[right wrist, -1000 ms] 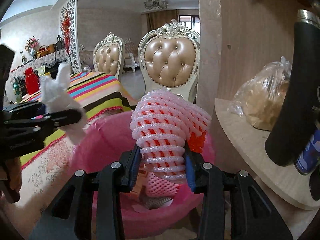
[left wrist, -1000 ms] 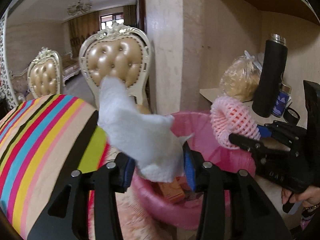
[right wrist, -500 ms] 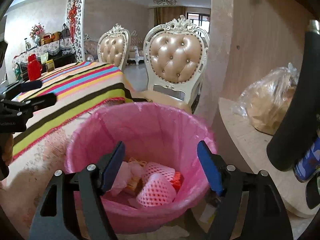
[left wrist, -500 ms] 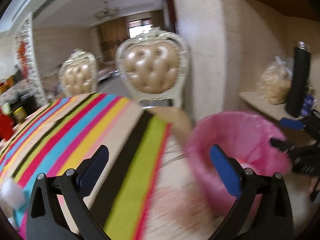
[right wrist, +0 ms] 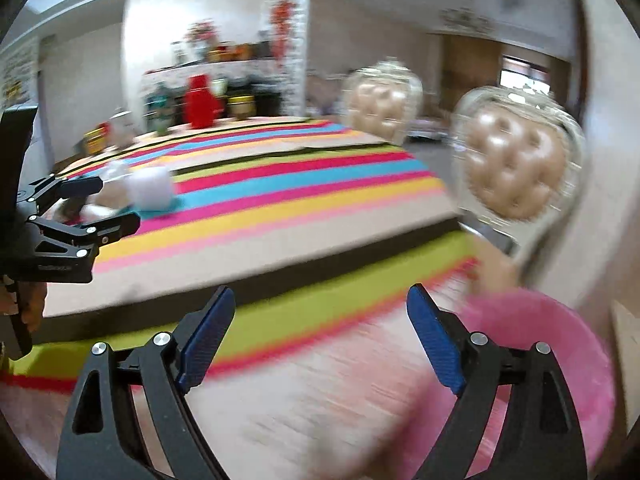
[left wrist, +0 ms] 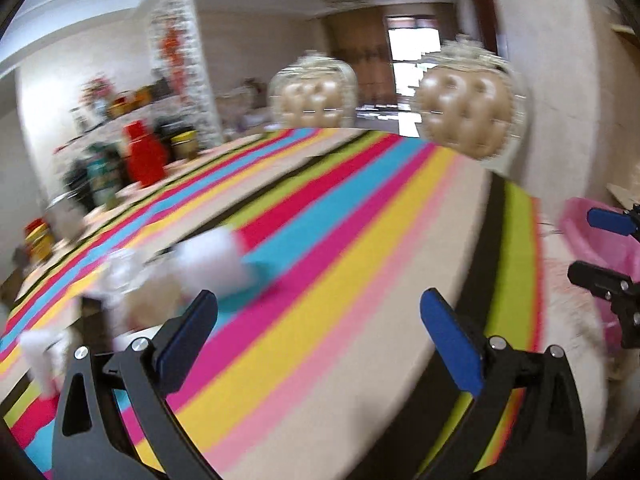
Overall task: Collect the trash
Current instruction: 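Move both open tools back over the trash on the table, then grasp the black DORMI box with the left tool while the right grasps a white foam strip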
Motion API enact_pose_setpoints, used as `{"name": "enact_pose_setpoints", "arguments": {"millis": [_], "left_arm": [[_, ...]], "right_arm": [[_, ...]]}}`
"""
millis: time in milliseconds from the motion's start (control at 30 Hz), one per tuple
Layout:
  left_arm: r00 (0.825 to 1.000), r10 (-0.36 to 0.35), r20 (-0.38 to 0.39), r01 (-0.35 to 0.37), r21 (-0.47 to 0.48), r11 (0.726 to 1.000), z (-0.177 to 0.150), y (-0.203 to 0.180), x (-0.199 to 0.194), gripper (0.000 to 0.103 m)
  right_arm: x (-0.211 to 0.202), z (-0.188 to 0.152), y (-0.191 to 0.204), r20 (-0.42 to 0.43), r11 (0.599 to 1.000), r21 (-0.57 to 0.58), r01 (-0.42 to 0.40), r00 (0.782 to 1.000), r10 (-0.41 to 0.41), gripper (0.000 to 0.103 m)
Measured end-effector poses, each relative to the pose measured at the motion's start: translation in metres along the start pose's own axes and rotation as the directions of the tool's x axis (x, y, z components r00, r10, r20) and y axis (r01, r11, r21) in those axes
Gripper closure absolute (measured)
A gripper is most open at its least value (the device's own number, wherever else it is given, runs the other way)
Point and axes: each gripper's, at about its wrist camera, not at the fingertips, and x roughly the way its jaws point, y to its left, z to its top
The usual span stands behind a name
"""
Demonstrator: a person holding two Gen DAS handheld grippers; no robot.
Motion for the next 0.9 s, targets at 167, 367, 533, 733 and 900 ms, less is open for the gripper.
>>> {"name": "enact_pose_setpoints", "arguments": {"millis": [167,367,533,733,900], "left_arm": [[0.987,0.153,-0.037,-0.157,-0.108,0.982,-0.029,0.086,-0.017,0.005],[0.961,0.256,-0.107,-0.275,-0.25,0.928,-0.051,0.179,-0.016,0.005],[0.968,0.194,-0.159,-0.236,-0.323,0.916,-0.055,0.224,0.01,0.008],[0.972,0.148,-0.184,-0.203,-0.332,0.921,-0.048,0.232,0.039,0.013],[0.972,0.151,-0.178,-0.199,-0.289,0.937,-0.042,0.236,0.056,0.014]], "right_arm": [[0.03,0.022,0.074,-0.031,0.987,-0.105,-0.125,0.992,0.123,0.021],[0.072,0.052,0.138,-0.064,0.958,-0.166,-0.233,0.972,0.225,0.021],[0.1,0.075,0.162,-0.076,0.949,-0.13,-0.286,0.958,0.278,0.021],[0.127,0.088,0.18,-0.11,0.941,-0.126,-0.315,0.947,0.302,0.021],[0.137,0.083,0.208,-0.147,0.913,-0.194,-0.358,0.931,0.334,0.021]]}}
